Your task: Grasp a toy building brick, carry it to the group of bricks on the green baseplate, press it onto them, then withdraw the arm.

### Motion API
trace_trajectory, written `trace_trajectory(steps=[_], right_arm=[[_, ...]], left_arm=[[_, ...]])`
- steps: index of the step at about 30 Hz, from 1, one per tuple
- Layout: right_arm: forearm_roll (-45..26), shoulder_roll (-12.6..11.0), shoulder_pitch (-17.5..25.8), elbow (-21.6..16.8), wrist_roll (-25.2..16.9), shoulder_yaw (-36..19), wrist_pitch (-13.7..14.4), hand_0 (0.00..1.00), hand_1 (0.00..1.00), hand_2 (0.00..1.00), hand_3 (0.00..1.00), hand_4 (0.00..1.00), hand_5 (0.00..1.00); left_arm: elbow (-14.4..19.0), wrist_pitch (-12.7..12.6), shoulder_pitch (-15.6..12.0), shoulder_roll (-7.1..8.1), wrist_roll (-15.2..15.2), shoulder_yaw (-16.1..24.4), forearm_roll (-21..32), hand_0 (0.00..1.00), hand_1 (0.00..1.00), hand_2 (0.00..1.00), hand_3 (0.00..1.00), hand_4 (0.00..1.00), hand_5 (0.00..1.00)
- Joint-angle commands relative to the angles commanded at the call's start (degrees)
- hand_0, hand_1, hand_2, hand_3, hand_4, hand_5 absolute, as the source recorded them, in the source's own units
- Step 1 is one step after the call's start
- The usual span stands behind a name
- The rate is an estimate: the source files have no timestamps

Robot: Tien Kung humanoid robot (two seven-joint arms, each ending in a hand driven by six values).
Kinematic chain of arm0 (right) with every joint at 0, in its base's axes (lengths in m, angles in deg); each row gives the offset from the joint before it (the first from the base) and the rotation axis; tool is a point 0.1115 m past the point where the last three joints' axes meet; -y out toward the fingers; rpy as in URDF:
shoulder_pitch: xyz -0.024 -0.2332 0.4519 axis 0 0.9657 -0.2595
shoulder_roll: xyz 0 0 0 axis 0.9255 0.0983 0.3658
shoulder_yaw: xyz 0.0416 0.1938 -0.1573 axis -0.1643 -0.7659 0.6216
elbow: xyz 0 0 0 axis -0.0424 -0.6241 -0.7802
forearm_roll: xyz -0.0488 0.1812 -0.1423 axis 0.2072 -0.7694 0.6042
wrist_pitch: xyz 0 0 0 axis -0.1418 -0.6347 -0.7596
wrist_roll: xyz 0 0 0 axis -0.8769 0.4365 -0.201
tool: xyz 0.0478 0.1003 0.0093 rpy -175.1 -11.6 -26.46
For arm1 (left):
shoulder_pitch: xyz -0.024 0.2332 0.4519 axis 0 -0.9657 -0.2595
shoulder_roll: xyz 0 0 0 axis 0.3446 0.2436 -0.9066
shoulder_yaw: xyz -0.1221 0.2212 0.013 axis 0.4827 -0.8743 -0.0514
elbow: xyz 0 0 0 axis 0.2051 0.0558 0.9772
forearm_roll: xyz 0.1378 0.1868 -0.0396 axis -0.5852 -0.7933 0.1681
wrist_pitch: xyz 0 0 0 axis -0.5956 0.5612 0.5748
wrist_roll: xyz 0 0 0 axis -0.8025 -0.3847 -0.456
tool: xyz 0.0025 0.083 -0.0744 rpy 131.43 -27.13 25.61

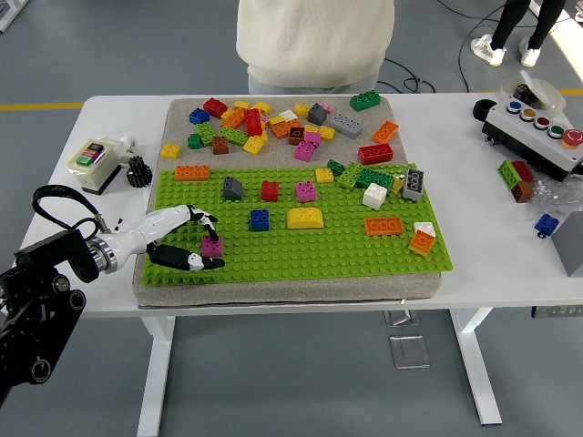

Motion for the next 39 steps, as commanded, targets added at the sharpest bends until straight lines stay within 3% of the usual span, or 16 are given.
trace_trajectory(steps=[19,27,39], right_arm=[[0.02,0.05,-0.02,0.0,0.22,0.23,0.12,0.729,0.656,0.704,0.57,0.909,0.5],[0.02,0.08,0.0,0.0,0.14,0.1,0.09,0.729,0.655,0.704,0.57,0.909,0.5],[0.13,0.01,-0.04,0.0,0.08,-0.24,0.02,0.729,0.655,0.703,0.57,0.909,0.499]], left_arm=[[-3.37,-2.04,-0.05,-0.49,-0.03,-0.56,0.0,0.998,0.899,0.85,0.592,0.998,0.618],[-3.28,-1.66,-0.16,-0.37,-0.07,-0.45,0.0,0.998,0.897,0.849,0.591,0.998,0.615],[4.67,1.05,-0.93,0.26,-0.39,0.68,0.0,0.998,0.891,0.845,0.591,0.998,0.611]])
